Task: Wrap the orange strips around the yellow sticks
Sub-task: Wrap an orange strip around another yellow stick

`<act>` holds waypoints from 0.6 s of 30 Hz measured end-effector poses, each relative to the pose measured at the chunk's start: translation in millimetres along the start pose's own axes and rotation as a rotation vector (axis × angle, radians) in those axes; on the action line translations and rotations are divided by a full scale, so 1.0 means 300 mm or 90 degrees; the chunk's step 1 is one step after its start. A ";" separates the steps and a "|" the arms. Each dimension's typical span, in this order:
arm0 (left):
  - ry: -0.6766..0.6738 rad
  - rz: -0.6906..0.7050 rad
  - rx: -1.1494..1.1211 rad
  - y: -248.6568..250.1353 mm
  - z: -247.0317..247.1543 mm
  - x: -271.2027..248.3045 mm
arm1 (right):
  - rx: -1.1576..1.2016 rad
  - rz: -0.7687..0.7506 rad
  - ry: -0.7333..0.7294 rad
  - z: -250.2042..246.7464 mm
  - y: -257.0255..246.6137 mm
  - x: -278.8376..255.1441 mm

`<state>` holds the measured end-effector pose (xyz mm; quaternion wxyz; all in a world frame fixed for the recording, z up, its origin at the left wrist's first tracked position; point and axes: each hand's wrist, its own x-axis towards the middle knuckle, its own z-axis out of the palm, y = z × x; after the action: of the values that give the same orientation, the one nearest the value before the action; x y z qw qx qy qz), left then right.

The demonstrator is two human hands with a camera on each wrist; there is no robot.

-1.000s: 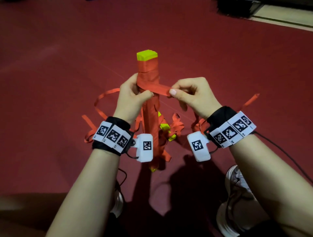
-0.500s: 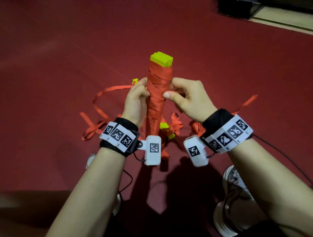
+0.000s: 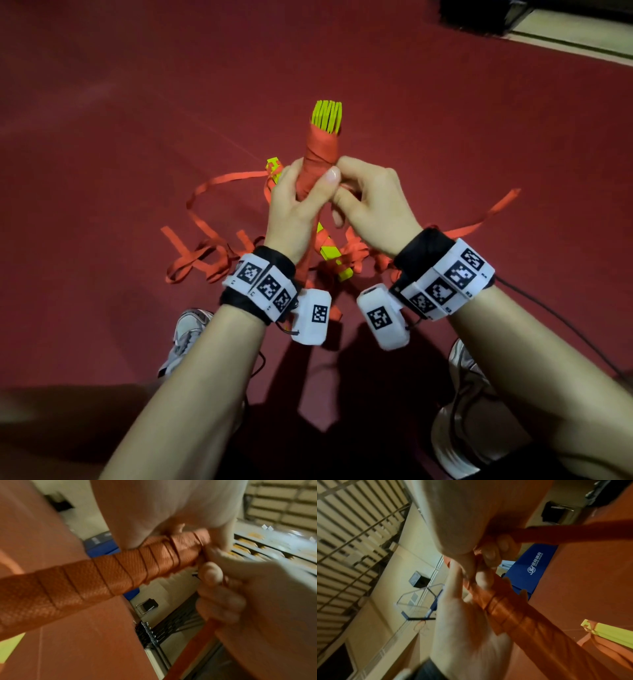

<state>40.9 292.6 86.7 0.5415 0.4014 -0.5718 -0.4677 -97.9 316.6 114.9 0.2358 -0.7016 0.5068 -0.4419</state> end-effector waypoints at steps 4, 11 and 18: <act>-0.043 -0.046 -0.081 0.037 -0.035 0.008 | 0.060 0.011 -0.133 -0.044 -0.027 0.011; -0.054 -0.069 -0.097 0.032 -0.034 0.026 | -0.075 0.037 -0.015 -0.025 -0.043 0.023; -0.015 -0.090 -0.133 0.039 -0.025 0.032 | -0.198 0.126 0.055 -0.056 0.014 0.047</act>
<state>47.9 285.5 100.1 0.5395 0.3763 -0.4966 -0.5663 -113.0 304.1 125.5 0.1452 -0.6567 0.6451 -0.3627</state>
